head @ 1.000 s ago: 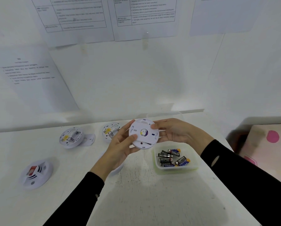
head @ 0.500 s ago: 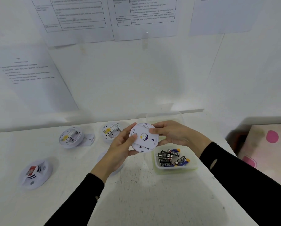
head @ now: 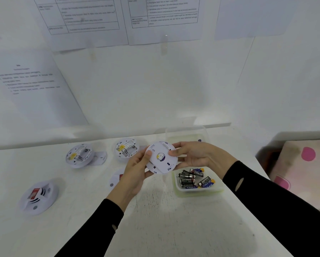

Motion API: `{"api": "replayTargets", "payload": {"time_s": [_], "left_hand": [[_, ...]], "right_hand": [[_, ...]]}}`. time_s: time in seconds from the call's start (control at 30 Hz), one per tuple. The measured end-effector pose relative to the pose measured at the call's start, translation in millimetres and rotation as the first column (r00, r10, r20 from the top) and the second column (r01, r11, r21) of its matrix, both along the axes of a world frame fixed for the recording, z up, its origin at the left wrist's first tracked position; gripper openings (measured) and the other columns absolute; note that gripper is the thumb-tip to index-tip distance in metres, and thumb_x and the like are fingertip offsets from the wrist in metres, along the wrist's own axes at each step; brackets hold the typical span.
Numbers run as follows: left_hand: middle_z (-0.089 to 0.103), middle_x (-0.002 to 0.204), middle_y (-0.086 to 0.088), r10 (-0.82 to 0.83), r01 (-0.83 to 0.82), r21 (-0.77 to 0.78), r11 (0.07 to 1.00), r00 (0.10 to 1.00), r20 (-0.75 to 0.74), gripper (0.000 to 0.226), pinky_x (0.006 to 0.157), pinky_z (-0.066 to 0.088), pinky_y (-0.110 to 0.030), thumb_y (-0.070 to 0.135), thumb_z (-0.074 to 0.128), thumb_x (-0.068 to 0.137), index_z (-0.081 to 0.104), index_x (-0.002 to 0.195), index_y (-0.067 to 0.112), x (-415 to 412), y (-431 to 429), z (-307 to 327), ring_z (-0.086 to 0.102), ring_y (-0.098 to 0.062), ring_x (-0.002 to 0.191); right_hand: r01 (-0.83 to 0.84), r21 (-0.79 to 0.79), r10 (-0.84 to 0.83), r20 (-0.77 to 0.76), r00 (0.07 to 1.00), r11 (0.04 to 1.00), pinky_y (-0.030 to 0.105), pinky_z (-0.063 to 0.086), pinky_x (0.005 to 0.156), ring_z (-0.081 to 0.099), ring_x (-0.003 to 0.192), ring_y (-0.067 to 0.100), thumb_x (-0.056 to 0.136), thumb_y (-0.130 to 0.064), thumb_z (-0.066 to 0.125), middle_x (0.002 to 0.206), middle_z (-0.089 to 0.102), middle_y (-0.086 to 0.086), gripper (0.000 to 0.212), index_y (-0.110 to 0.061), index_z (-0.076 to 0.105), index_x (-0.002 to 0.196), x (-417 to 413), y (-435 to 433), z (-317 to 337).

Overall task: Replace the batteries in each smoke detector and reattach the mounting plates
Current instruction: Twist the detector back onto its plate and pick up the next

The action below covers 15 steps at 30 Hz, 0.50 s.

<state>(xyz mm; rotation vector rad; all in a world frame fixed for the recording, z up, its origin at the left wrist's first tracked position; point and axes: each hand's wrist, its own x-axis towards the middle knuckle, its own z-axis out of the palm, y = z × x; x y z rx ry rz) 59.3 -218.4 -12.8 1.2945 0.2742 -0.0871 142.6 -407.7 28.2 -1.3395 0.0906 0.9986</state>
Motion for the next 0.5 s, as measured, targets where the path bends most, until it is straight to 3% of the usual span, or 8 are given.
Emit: {"api": "replayTargets", "payload": {"time_s": [0.1, 0.23, 0.37, 0.43, 0.5], "left_hand": [[0.074, 0.114, -0.004, 0.03, -0.031, -0.015, 0.999, 0.999, -0.035, 0.028, 0.071, 0.06, -0.034, 0.027, 0.053, 0.1, 0.066, 0.123, 0.017, 2, -2, 0, 0.068, -0.026, 0.111], [0.072, 0.119, -0.005, 0.037, -0.035, 0.038, 0.999, 0.998, -0.041, 0.031, 0.076, 0.061, -0.036, 0.03, 0.053, 0.101, 0.064, 0.127, 0.017, 4, -3, 0, 0.065, -0.027, 0.116], [0.067, 0.129, -0.002, 0.044, -0.044, -0.003, 0.999, 0.999, -0.027, 0.049, 0.083, 0.059, -0.038, 0.043, 0.056, 0.094, 0.055, 0.138, 0.022, 4, 4, 9, 0.064, -0.023, 0.119], [0.065, 0.129, -0.003, 0.027, -0.027, -0.001, 1.0, 0.994, -0.109, 0.06, 0.088, 0.058, -0.039, 0.061, 0.052, 0.088, 0.058, 0.133, 0.023, 5, 13, 20, 0.065, -0.024, 0.116], [0.065, 0.122, -0.01, -0.013, 0.0, -0.06, 0.998, 0.977, -0.215, 0.07, 0.088, 0.059, -0.04, 0.074, 0.046, 0.084, 0.067, 0.123, 0.019, 6, 26, 30, 0.067, -0.03, 0.108]], "right_hand": [[-0.008, -0.021, 0.009, 0.041, 0.999, 1.0, 0.053, 0.058, 0.077, 0.061, 0.103, 0.03, 0.084, 0.006, 0.065, 0.11, 0.062, 0.014, 0.025, -0.005, 0.058, 0.105, -1, 0, 0], [-0.012, -0.006, 0.012, 0.054, 0.998, 1.0, 0.055, 0.057, 0.078, 0.063, 0.1, 0.03, 0.084, 0.007, 0.065, 0.113, 0.061, 0.014, 0.029, -0.004, 0.055, 0.109, -2, -1, 0], [0.041, 0.044, -0.049, 0.193, 0.98, 0.998, 0.043, 0.058, 0.083, 0.065, 0.1, 0.025, 0.084, 0.0, 0.069, 0.113, 0.063, 0.011, 0.029, -0.01, 0.057, 0.109, -10, 5, 3], [0.09, 0.01, -0.084, 0.487, 0.87, 0.996, 0.035, 0.055, 0.088, 0.063, 0.103, 0.016, 0.083, -0.009, 0.074, 0.114, 0.062, 0.002, 0.028, -0.018, 0.059, 0.105, -22, 13, 0], [0.141, -0.05, -0.047, 0.788, 0.614, 0.989, 0.029, 0.047, 0.093, 0.055, 0.111, 0.011, 0.083, -0.014, 0.074, 0.121, 0.055, -0.006, 0.028, -0.029, 0.062, 0.102, -36, 22, -8]]}}
